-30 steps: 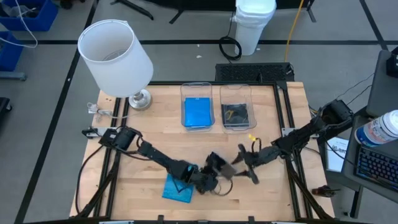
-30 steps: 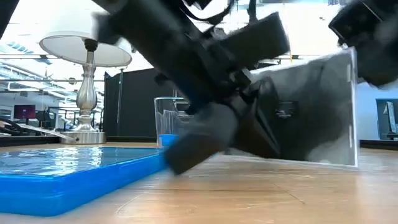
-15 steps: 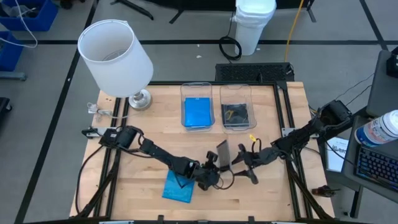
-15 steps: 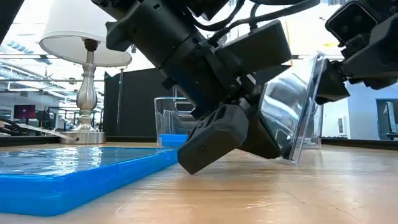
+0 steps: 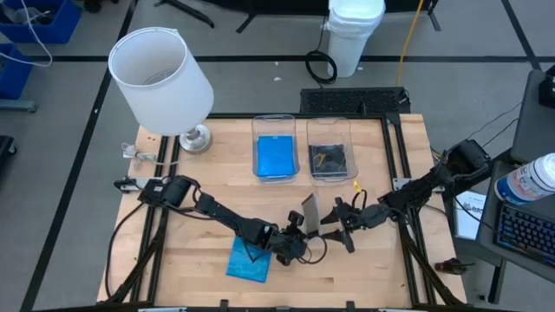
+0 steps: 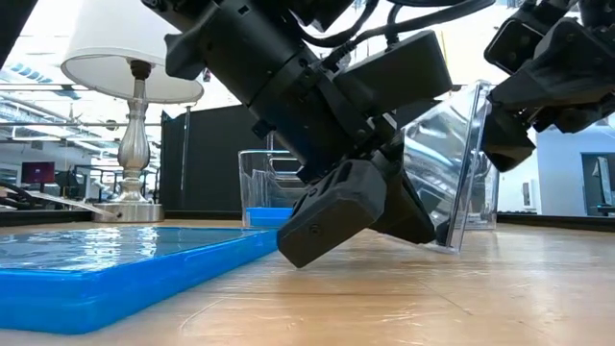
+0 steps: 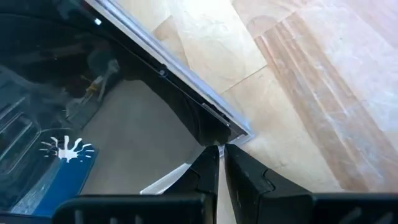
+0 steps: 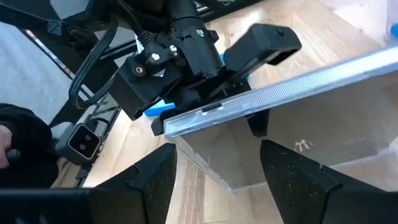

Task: Pick & place jewel cases by type
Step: Put the black CD case into the right transparent bin

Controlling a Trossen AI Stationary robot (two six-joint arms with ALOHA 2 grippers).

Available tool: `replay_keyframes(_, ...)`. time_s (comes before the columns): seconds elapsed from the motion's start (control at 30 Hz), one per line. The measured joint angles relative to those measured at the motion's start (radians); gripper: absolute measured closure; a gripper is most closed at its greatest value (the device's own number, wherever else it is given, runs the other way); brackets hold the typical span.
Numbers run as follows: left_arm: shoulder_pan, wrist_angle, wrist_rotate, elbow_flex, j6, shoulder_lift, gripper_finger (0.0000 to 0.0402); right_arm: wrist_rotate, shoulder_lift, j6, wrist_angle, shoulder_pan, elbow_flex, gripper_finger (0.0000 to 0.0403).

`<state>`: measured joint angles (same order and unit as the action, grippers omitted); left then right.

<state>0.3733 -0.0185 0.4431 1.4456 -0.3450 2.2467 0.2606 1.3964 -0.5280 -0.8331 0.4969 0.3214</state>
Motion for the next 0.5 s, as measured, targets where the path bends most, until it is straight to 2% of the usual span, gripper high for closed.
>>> replay_keyframes(0.5,-0.017,-0.099,0.003,0.0,0.001,-0.001,0.0366,-0.002,0.0,-0.036,0.007,0.025,0.0,0.0181)
